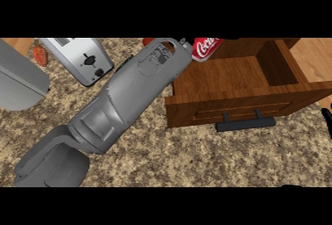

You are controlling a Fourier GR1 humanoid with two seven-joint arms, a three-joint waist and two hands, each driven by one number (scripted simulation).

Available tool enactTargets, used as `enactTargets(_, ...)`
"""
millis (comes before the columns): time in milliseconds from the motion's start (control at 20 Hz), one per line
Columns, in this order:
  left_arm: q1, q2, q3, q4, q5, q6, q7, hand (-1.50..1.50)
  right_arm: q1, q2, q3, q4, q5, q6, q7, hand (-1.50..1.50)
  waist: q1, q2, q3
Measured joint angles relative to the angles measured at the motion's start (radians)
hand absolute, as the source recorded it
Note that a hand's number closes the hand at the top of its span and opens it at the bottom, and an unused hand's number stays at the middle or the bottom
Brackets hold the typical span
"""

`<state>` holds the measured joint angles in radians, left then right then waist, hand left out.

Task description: Pick up the can, place it into the drawer and close the drawer

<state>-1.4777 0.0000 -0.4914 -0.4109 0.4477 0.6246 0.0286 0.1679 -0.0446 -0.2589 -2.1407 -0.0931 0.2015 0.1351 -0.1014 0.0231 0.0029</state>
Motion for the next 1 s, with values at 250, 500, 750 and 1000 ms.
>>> enactTargets(250, 0.009, 0.000, -0.049, 0.023, 0.017, 0.013, -0.027, 1.50, -0.017, -0.003, 0.004, 0.007, 0.005, -0.001, -0.001, -1.50, -0.007, 0.003, 0.000)
enactTargets(500, 0.014, 0.000, -0.088, 0.044, 0.032, 0.045, -0.042, -1.50, -0.058, -0.012, 0.000, 0.036, 0.005, -0.007, 0.000, -1.50, -0.017, 0.008, 0.000)
enactTargets(750, 0.045, 0.000, -0.117, 0.047, 0.058, 0.088, -0.058, -1.50, -0.061, -0.008, 0.020, 0.028, 0.025, -0.010, 0.004, -1.50, -0.026, 0.009, 0.000)
enactTargets(1000, 0.052, 0.000, -0.128, 0.052, 0.083, 0.117, -0.083, -1.50, -0.077, -0.013, 0.020, 0.012, 0.020, -0.015, 0.024, -1.50, -0.026, 0.009, 0.000)
